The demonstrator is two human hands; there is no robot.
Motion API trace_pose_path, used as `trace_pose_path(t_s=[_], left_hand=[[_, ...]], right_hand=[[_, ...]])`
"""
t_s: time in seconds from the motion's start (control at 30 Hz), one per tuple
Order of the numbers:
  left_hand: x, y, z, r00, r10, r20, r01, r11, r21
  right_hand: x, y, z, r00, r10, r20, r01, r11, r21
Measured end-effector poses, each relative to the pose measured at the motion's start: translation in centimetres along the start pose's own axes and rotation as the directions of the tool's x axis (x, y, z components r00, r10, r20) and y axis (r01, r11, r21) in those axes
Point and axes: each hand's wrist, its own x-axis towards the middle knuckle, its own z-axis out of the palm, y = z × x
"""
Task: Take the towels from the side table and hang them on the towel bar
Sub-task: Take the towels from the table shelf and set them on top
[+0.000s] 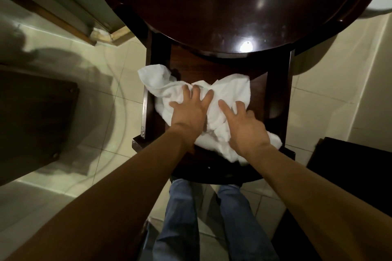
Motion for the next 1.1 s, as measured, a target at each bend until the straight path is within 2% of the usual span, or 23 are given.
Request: trace_pose_path(t_s=[0.1, 0.2, 0.37, 0.67, 0.83, 1.1], left_hand=[[0.1, -0.2, 1.0, 0.990, 0.033, -0.140, -0.027, 0.999, 0.046], [0.0, -0.4, 1.0, 0.985, 0.038, -0.167, -0.033, 0.999, 0.031], [-1.7, -0.2, -1.3, 0.981, -0.001, -0.193, -0.024, 0.992, -0.125], [-5.7, 0.4, -13.7, 0.919, 0.009, -0.394, -0.056, 0.993, -0.108], [-7.3, 0.3, -21.7, 0.869, -0.032, -0.495, -0.033, 0.992, -0.121], [-4.9, -3.0, -32.8, 0.798, -0.033, -0.602, -0.062, 0.989, -0.135]], right_hand=[[0.0, 0.2, -0.7, 0.999, -0.019, -0.028, 0.020, 0.999, 0.045], [0.0, 0.1, -1.7, 0.998, -0.041, -0.046, 0.043, 0.998, 0.044], [-1.2, 0.2, -4.2, 0.994, -0.057, -0.091, 0.062, 0.997, 0.044], [-5.2, 2.9, -14.9, 0.957, -0.070, -0.280, 0.096, 0.992, 0.080], [-6.2, 4.7, -22.4, 0.894, -0.096, -0.438, 0.123, 0.992, 0.034], [-2.7, 5.8, -33.5, 0.809, -0.139, -0.571, 0.146, 0.989, -0.034]])
